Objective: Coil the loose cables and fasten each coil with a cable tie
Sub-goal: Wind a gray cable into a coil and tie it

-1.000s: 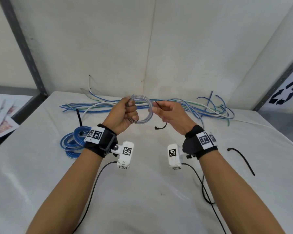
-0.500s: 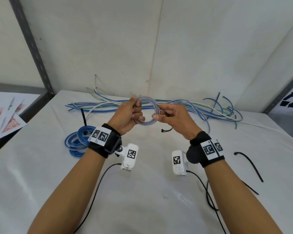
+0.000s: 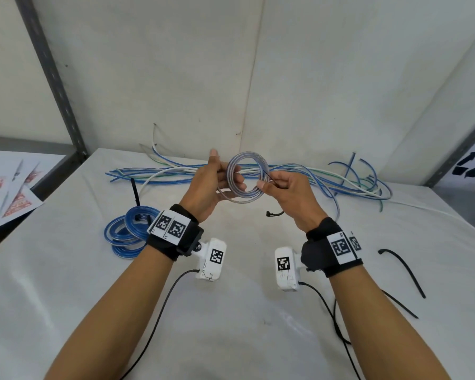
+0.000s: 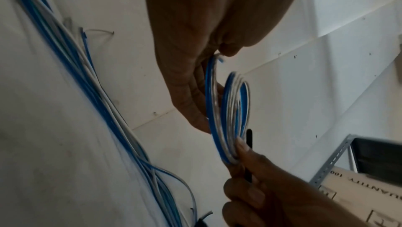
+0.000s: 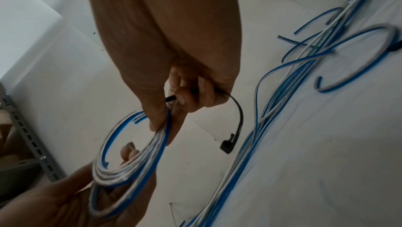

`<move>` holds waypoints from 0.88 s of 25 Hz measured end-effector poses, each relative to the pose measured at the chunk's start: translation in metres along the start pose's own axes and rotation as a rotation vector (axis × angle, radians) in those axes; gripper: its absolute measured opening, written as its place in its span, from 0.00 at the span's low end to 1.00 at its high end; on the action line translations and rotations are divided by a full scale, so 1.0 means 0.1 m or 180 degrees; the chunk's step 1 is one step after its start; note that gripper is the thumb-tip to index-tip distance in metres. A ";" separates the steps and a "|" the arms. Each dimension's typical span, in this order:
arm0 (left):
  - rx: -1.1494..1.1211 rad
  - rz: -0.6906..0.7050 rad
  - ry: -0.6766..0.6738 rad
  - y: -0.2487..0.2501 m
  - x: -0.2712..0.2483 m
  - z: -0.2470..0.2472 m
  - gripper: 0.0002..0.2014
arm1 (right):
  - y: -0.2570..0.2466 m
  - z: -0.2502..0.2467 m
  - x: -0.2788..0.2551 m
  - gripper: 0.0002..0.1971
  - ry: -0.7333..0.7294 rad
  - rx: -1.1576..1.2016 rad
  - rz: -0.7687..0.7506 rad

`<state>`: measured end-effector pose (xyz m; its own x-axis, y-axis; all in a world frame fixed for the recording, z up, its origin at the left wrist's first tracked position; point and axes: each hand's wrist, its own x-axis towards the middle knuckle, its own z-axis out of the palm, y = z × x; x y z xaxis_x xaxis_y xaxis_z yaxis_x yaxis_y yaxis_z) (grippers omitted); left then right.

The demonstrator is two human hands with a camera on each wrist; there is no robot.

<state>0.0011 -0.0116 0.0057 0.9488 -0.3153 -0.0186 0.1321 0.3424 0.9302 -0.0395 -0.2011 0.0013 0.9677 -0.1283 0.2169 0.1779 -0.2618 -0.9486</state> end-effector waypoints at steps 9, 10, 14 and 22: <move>-0.0051 0.0346 0.0397 -0.08 0.05 -0.03 0.28 | 0.05 0.11 -0.08 0.08 -0.0077 -0.0095 0.0058; -0.0053 0.0444 0.0496 -0.08 0.05 -0.06 0.28 | 0.05 0.11 -0.09 0.08 -0.0116 -0.0092 0.0073; -0.0128 0.0432 0.0532 -0.06 0.04 -0.09 0.26 | 0.02 0.15 -0.13 0.08 -0.0288 -0.0137 0.0108; 0.0629 0.0328 0.0417 -0.09 0.06 -0.05 0.23 | -0.03 0.20 -0.14 0.09 -0.0399 -0.0550 0.0065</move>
<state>0.0067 -0.0125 -0.0049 0.9851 -0.1660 0.0447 -0.0137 0.1831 0.9830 -0.0501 -0.1794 -0.0036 0.9874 -0.0182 0.1574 0.1352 -0.4219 -0.8965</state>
